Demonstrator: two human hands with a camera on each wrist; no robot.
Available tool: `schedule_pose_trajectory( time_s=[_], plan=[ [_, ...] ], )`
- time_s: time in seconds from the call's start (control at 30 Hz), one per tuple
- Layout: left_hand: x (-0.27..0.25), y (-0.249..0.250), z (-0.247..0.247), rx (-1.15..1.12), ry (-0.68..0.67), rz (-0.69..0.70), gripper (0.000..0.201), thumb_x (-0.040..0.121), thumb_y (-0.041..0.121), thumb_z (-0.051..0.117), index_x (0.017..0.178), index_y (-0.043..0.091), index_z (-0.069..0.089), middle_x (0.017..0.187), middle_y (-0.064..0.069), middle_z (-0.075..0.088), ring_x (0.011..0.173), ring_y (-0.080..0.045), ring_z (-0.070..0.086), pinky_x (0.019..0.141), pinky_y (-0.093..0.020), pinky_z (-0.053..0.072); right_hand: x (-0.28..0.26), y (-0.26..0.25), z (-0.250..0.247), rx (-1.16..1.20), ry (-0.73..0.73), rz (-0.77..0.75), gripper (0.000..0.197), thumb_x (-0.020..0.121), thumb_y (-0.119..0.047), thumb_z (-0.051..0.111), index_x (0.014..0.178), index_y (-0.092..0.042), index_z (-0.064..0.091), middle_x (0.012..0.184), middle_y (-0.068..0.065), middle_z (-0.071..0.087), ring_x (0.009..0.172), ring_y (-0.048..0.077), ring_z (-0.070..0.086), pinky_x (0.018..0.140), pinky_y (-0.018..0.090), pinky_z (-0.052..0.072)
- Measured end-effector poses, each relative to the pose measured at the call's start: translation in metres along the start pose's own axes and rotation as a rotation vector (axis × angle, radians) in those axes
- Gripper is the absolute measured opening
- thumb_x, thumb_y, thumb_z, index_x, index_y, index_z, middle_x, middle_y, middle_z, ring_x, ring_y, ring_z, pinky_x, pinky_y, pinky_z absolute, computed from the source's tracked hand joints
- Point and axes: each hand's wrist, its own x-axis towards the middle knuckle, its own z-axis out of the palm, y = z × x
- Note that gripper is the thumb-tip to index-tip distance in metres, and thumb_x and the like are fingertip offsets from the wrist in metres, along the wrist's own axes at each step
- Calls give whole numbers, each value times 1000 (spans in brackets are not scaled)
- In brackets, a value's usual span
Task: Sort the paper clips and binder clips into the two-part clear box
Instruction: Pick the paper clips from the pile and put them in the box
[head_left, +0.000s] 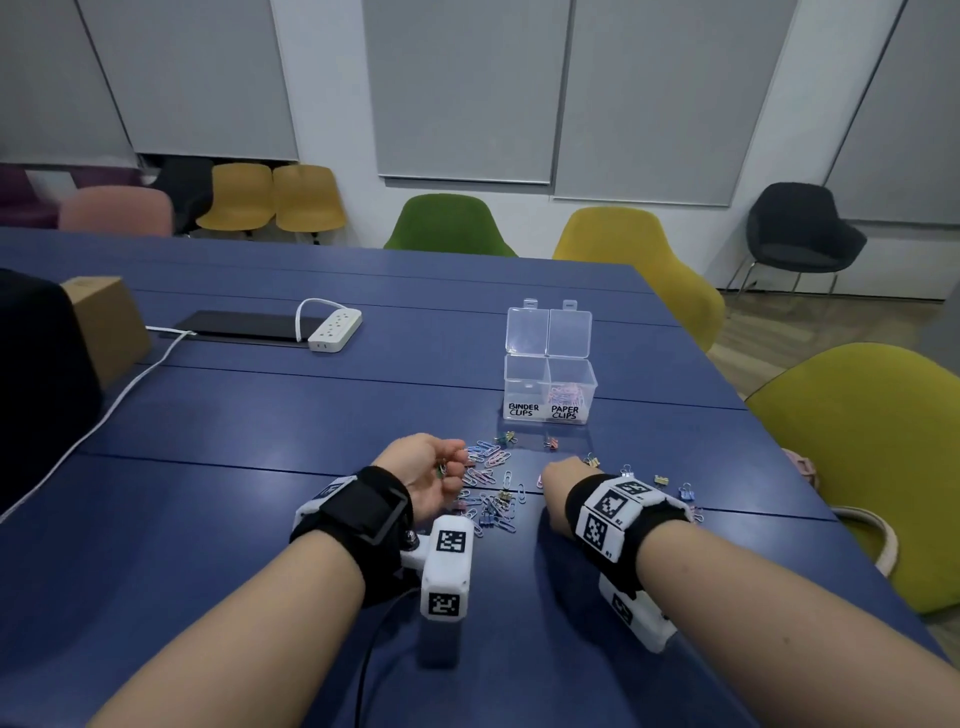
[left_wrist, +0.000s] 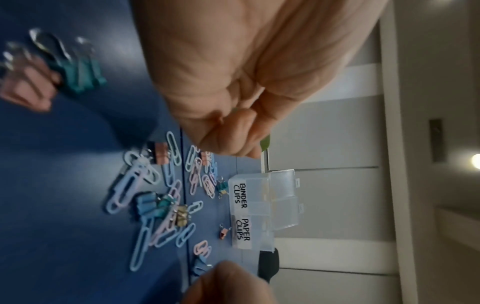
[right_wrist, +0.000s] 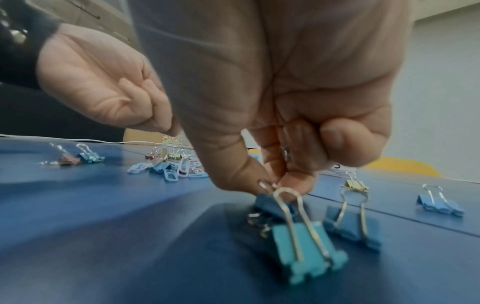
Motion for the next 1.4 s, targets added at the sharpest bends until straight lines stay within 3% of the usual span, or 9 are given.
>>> schedule_pose_trajectory(
  time_s=[0.17,0.3,0.47,0.67,0.77,0.87,0.97,1.23,1.4],
  plan=[
    [-6,-9,-5,370,14,43,14,94,10,46,81,12,49,48,5,28,31,-7,21,32,-14,15,-1,-1,1,-10,14,10,16,90,-11,54,75,-4,52,94,9,63,101,29,63,82,30,51],
    [-12,-10,-3,1129,49,256,20,86,18,65,71,17,52,57,1,45,48,-13,40,48,-19,36,2,7,-3,173,55,76,30,85,-16,58,63,-11,39,66,3,45,79,26,55,67,27,45],
    [-16,-13,0,1696,49,387,17,75,24,74,82,24,58,95,1,65,84,-17,57,70,-20,41,-3,15,-5,1115,71,75,19,89,-8,50,71,-15,50,63,4,43,51,16,37,48,22,31],
    [-11,-15,1,1819,34,376,20,74,28,76,85,23,60,102,-2,69,81,-18,56,73,-25,48,-13,14,7,2217,-172,114,18,85,-5,34,69,-9,42,62,5,35,51,17,35,44,21,30],
    [-8,-17,2,1853,30,368,18,76,30,74,87,17,66,97,-3,70,88,-22,64,80,-30,53,-10,5,10,1892,-117,131,24,89,-7,39,66,-12,42,55,2,37,40,12,32,38,17,26],
    [-5,-21,7,1909,48,365,28,78,29,72,100,11,69,100,-4,71,98,-24,66,88,-37,55,-8,-8,7,1022,4,-12,21,89,-11,53,69,-16,47,64,5,46,47,16,40,39,21,34],
    [-2,-24,11,1973,76,350,31,80,26,70,106,11,67,107,-5,70,100,-25,66,88,-35,55,-5,-21,2,363,77,-149,10,84,-19,65,89,-17,56,98,6,62,87,23,59,73,27,50],
    [4,-24,20,2103,95,250,32,81,26,68,109,11,63,112,-8,67,104,-27,64,84,-32,51,10,-41,3,100,-13,-160,32,91,-16,55,121,-7,57,124,12,61,112,31,60,92,35,47],
    [11,-19,18,2073,83,244,39,68,35,75,98,13,63,87,-6,66,74,-25,61,73,-30,54,5,-42,2,41,-37,-139,30,91,-16,56,118,-4,58,117,14,64,105,32,62,89,35,49]
  ],
)
